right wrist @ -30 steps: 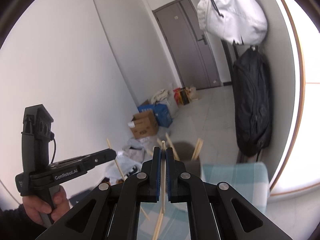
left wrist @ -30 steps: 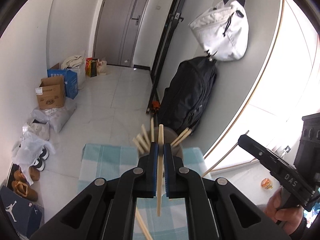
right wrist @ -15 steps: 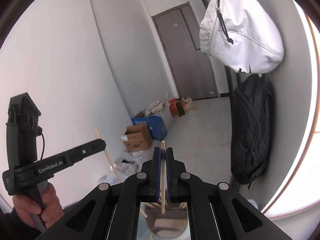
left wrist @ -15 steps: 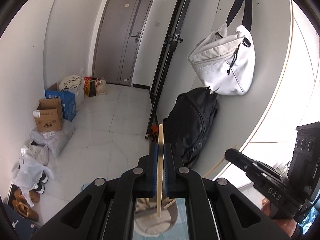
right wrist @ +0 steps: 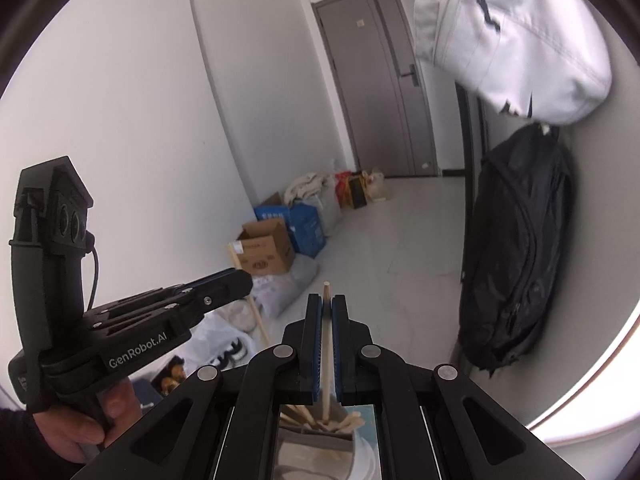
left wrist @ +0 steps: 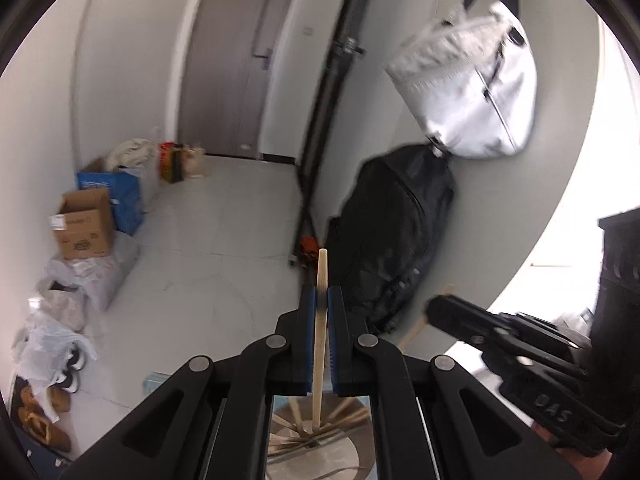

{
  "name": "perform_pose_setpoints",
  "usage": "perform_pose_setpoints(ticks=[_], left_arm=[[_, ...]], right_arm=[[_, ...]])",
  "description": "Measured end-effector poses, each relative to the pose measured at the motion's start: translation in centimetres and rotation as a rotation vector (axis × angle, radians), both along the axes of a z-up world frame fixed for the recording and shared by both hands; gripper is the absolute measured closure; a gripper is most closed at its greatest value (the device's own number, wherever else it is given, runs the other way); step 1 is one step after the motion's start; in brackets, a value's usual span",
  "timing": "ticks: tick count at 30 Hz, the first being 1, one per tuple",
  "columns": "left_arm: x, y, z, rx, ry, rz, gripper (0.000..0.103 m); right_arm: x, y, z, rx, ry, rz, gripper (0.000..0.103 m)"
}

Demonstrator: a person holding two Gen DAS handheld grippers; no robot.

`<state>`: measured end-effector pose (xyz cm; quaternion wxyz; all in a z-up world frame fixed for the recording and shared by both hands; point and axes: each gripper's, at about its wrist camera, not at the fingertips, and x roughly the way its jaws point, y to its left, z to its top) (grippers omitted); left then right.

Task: Organize utensils
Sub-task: 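Lower both chopsticks into the holder and open both grippers, then withdraw both open grippers from the holder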

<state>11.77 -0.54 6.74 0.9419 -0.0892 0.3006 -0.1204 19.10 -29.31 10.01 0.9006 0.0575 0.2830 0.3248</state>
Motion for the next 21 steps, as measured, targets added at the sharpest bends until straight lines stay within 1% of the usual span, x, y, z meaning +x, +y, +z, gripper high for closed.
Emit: perform_pose_setpoints(ticks=[2,5,7,11,14,17,19,20,21], left_arm=[[-0.1,-0.4,-0.4,0.020,0.004,-0.015,0.102],[-0.2,-0.8,-1.1,0.024,0.028,-0.059,0.102],[0.0,-1.1,-1.5,0.044,0.044,-0.070,0.102],[0.5,-1.2,-2.4,0.042,0.119,-0.127,0.101],[0.8,-0.5,-2.7,-0.002,0.190,-0.136,0.101],[0.7,0.7,-2.1,-0.063,0.221,-0.119,0.100],[-0.1,1.3,-1.2,-0.058,0.198,-0.101,0.098],[-0.5,1.4,-0.8,-0.047,0.185,-0.097,0.094],[-0.9,1.5,-0.4,-0.045,0.177,-0.097,0.091]], right_arm=[[0.1,0.2,-1.2,-0.007,0.023,0.004,0.099],[0.0,0.4,-2.5,-0.012,0.052,0.014,0.099],[-0.1,0.6,-3.2,-0.023,0.062,0.020,0.099],[-0.2,1.1,-4.3,-0.036,0.085,0.036,0.097],[-0.1,1.5,-5.2,-0.045,0.119,0.044,0.096],[-0.3,1.3,-5.8,-0.030,0.145,0.052,0.094],[-1.1,1.0,-5.7,-0.012,0.137,0.066,0.091],[-1.6,0.9,-5.5,-0.007,0.127,0.076,0.084],[-2.0,0.8,-5.4,-0.006,0.117,0.077,0.072]])
